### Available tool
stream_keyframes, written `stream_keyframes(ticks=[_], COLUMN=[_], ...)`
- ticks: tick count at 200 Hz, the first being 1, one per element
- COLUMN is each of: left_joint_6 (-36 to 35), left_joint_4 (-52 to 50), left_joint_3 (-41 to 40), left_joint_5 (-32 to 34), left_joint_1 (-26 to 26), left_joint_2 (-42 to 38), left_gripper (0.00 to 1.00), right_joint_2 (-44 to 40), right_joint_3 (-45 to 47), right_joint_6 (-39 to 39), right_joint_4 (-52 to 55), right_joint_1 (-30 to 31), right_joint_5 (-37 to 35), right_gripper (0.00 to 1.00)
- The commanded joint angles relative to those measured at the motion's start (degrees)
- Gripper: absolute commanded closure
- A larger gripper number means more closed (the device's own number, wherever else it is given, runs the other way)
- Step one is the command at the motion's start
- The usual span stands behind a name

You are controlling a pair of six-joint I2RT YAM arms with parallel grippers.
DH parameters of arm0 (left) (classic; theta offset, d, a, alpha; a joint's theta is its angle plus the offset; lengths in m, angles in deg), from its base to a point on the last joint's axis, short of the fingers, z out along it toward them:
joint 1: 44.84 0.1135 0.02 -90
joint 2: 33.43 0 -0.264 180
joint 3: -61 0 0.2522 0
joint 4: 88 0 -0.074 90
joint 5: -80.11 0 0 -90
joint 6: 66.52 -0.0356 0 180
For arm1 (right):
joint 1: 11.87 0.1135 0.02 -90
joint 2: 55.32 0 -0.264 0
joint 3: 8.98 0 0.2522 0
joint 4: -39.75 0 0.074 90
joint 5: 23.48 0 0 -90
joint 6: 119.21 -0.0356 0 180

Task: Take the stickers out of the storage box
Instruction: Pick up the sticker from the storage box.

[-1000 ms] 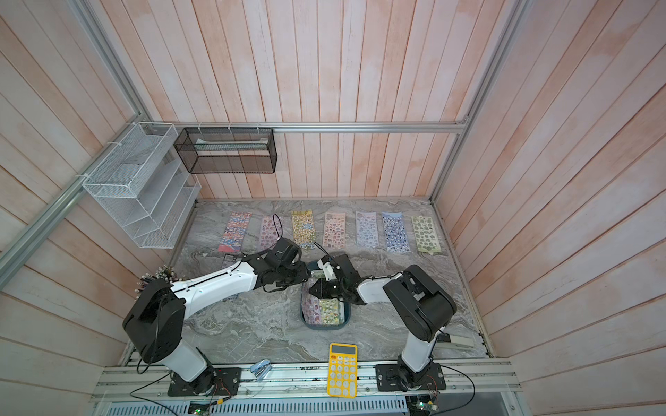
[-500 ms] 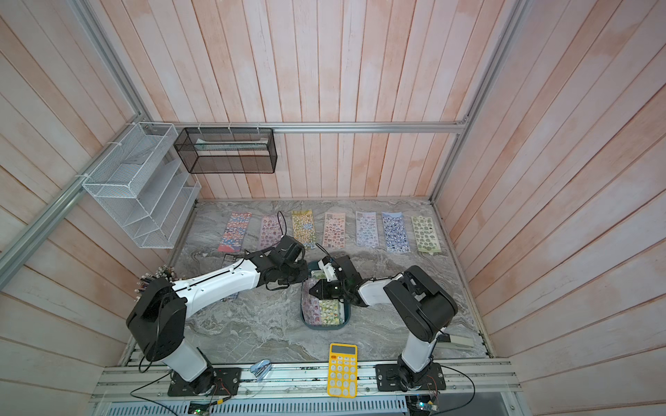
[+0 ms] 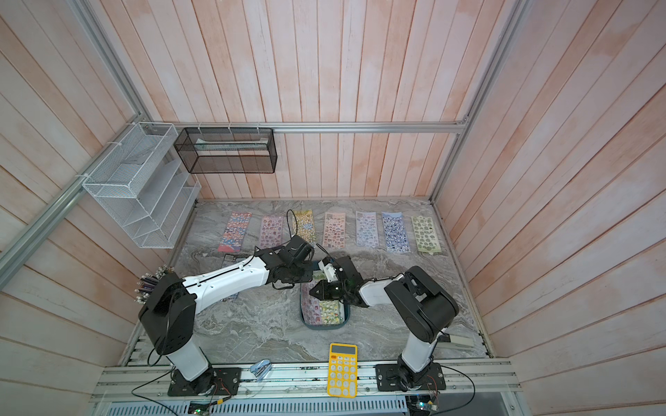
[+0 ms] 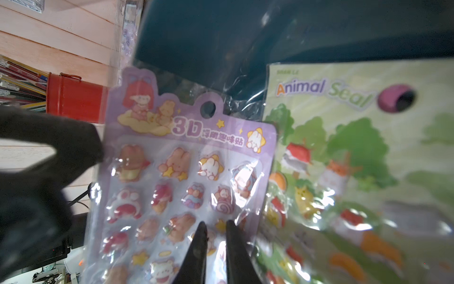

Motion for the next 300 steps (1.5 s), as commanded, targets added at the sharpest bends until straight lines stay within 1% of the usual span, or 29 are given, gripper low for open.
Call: stream_keyframes(ticks=[1,30,52,66,83,91,105,114,118,126,135,140,158,179,187,198,205,218,232,266,300], left_joint_6=[-1.2,-1.5,-1.5,-1.5,-1.5,-1.5,-1.4,-1.3,-1.2,-1.1,-1.0,-0.9,-0.5,-0.4,-0.5,-0.5,-0.4,-0.2,-0.1,0.0,0.0], left_joint_4=[-3.4,-3.9,-3.3,-2.7,-2.2,-1.8,-1.6,-1.6,-1.6,-1.9,-2.2,-2.4,-3.0,-3.1,-3.1,-3.1,-3.0,-2.9,-2.4,-1.6,-1.3], left_joint_3=[1.6,2.0,1.9,1.8,1.9,1.9,2.0,2.1,2.2,2.3,2.4,2.4,2.2,2.1,2.2,2.4,2.5,2.6,2.6,2.3,2.3], left_joint_5=[5.3,5.4,4.4,3.4,2.3,2.0,1.7,1.5,1.4,1.3,1.2,1.2,1.5,1.8,1.9,1.7,1.5,0.8,0.0,-1.3,-1.3], left_joint_1=[-0.4,-0.8,-1.4,-1.3,-1.4,-1.4,-1.4,-1.4,-1.4,-1.4,-1.4,-1.4,-1.5,-1.8,-1.9,-2.1,-2.1,-2.2,-2.3,-2.4,-2.3], left_joint_2=[0.6,2.1,3.1,3.8,4.2,4.1,3.8,3.7,3.7,3.6,3.4,3.2,2.4,1.3,1.2,1.4,1.6,2.0,2.2,2.3,1.5], left_gripper=[0.57,0.56,0.61,0.67,0.79,0.83,0.85,0.85,0.83,0.75,0.63,0.59,0.56,0.56,0.59,0.66,0.73,0.9,1.0,1.0,1.0], right_joint_2=[-0.3,-0.3,-0.5,-0.7,-1.0,-1.0,-1.1,-1.1,-1.1,-1.0,-0.8,-0.7,-0.2,-0.1,-0.2,-0.2,-0.4,-0.4,-0.6,-2.4,-7.5], right_joint_3=[0.5,0.3,0.1,0.0,-0.2,-0.2,0.0,0.1,0.2,0.4,0.6,0.7,0.7,0.7,0.7,0.6,0.6,0.6,0.7,0.9,-1.0], right_joint_6=[0.8,0.9,1.1,1.2,1.6,1.7,1.9,1.9,1.8,1.7,1.6,1.5,1.4,1.3,1.3,1.4,1.4,1.4,1.4,1.7,5.0], right_joint_4=[3.7,4.0,4.3,4.5,5.1,5.3,5.4,5.3,5.1,4.8,4.5,4.3,3.9,3.7,3.6,3.6,3.7,3.6,3.6,4.3,10.7], right_joint_1=[-0.2,-0.3,-0.4,-0.5,-0.6,-0.6,-0.7,-0.7,-0.8,-0.8,-0.8,-0.8,-0.8,-0.9,-0.9,-0.9,-0.9,-0.9,-0.9,-1.1,-1.4], right_joint_5=[0.5,0.5,0.4,0.3,0.1,0.0,-0.1,-0.1,-0.1,-0.1,0.0,0.1,0.5,0.5,0.5,0.5,0.5,0.4,0.4,-0.1,-4.8], right_gripper=[0.82,0.82,0.82,0.82,0.82,0.82,0.82,0.82,0.82,0.82,0.82,0.82,0.82,0.82,0.82,0.82,0.82,0.82,0.82,0.82,0.81])
